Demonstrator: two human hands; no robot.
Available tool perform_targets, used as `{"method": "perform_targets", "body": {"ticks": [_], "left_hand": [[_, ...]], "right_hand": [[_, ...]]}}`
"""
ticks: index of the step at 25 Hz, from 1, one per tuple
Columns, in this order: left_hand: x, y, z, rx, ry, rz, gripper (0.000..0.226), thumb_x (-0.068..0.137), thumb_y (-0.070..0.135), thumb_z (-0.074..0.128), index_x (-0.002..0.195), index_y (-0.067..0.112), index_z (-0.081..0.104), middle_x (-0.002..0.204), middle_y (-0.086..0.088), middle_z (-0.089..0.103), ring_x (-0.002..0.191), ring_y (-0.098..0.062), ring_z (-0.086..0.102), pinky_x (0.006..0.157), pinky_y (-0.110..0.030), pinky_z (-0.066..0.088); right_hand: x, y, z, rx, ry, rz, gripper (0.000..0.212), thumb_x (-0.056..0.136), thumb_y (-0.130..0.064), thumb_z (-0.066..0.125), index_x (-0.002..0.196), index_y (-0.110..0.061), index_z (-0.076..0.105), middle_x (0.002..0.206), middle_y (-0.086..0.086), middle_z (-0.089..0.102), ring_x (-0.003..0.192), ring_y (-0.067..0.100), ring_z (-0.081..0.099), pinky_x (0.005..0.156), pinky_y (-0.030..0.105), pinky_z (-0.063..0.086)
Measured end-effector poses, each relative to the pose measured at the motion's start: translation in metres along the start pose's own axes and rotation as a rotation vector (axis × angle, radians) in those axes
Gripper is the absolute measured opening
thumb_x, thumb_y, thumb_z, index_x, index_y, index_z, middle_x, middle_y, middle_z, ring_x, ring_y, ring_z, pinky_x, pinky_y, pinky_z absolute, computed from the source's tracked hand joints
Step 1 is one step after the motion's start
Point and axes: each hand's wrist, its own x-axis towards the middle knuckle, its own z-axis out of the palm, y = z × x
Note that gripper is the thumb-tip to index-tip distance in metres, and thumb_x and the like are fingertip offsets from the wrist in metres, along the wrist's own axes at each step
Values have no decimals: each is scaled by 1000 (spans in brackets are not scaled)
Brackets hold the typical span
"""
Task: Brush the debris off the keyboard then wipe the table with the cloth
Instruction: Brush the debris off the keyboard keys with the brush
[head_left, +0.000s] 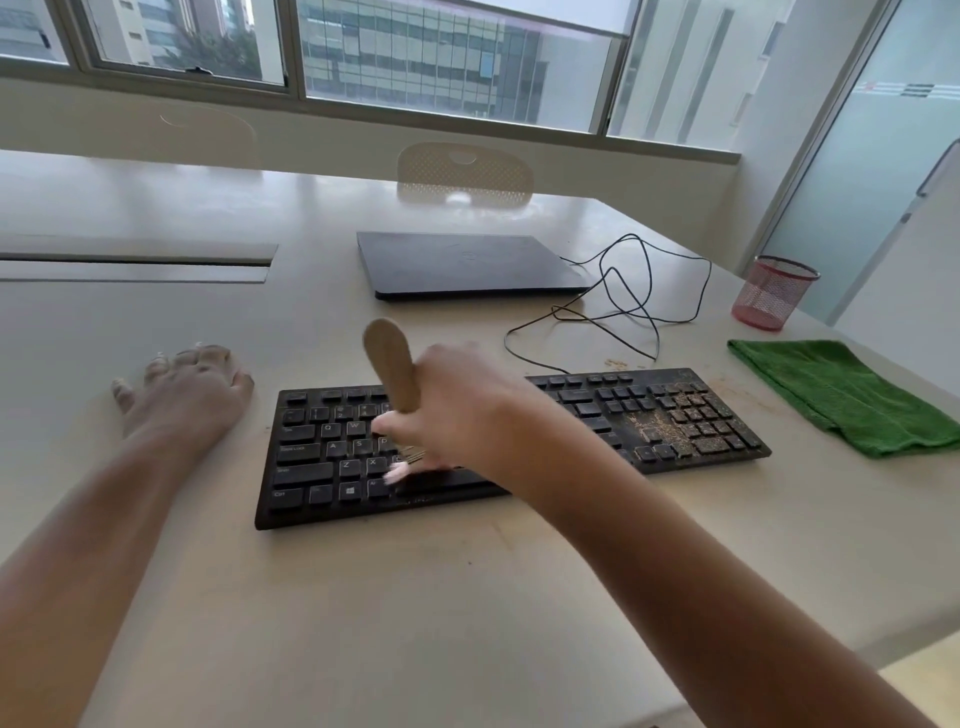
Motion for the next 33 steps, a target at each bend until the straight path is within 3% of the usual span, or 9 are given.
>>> {"method": "perform_targets", "body": {"ticks": [4, 8, 11, 13, 16, 18, 22, 26, 33], "left_hand": [[-1, -2, 1, -7, -2, 7, 49, 98, 39, 29, 141, 16, 35, 153, -8, 26, 142, -31, 18, 113, -57, 11], [-2, 0, -1, -2, -4, 7, 48, 98, 37, 30, 140, 16, 35, 153, -8, 27, 142, -31, 18, 113, -57, 11], [-3, 1, -1, 0, -10, 5, 48, 98, 36, 31, 141, 16, 34, 153, -9, 26, 142, -31, 18, 113, -56, 11], [-2, 0, -2, 2, -12, 1, 48, 97, 36, 31, 140, 15, 34, 153, -8, 26, 142, -30, 17, 113, -56, 11], [-2, 1, -2, 6, -16, 5, 47, 97, 36, 31, 140, 15, 35, 153, -7, 26, 143, -30, 17, 112, -57, 11], [-2, 1, -2, 6, -13, 1, 47, 97, 35, 32, 140, 15, 35, 153, -8, 26, 143, -30, 17, 112, -57, 11], [-2, 0, -2, 4, -12, 3, 48, 97, 36, 32, 140, 14, 36, 153, -8, 27, 142, -30, 18, 113, -57, 11], [-1, 0, -2, 4, -17, 1, 49, 98, 37, 32, 141, 14, 34, 153, -8, 26, 143, -30, 17, 112, -57, 10], [-2, 0, -2, -4, -16, 4, 50, 98, 38, 31, 142, 15, 33, 154, -8, 25, 143, -30, 16, 113, -57, 9]], "right_hand": [[-11, -16, 7, 291, -52, -119, 27, 88, -35, 61, 76, -11, 67, 73, 1, 72, 63, 6, 61, 56, 18, 44], [-11, -5, 6, 126, -7, -78, 33, 88, -37, 61, 68, -11, 63, 67, 4, 65, 64, 17, 60, 55, 22, 42], [-6, 3, -2, 271, -15, 19, 30, 88, -37, 61, 75, -11, 65, 70, 2, 72, 65, 9, 69, 62, 23, 50], [-5, -5, 5, 302, 1, -49, 32, 88, -39, 60, 81, -9, 68, 67, -1, 70, 61, 8, 64, 59, 21, 46], [-7, -10, 15, 138, 9, -121, 41, 91, -38, 56, 63, -8, 58, 58, 1, 53, 52, 12, 46, 51, 22, 39], [-5, -6, 11, 129, -20, -136, 38, 91, -33, 56, 65, -6, 61, 66, 6, 65, 59, 15, 55, 58, 24, 44], [4, -5, 8, 200, -4, -145, 35, 92, -35, 56, 66, -13, 62, 64, -2, 70, 49, -5, 55, 53, 7, 42], [3, -4, 9, 383, -167, -138, 32, 92, -30, 57, 75, -4, 65, 74, 8, 71, 68, 14, 70, 69, 26, 58], [4, 0, 10, 357, -168, -111, 31, 91, -35, 57, 83, -6, 64, 81, 10, 72, 70, 21, 70, 72, 30, 58]]}}
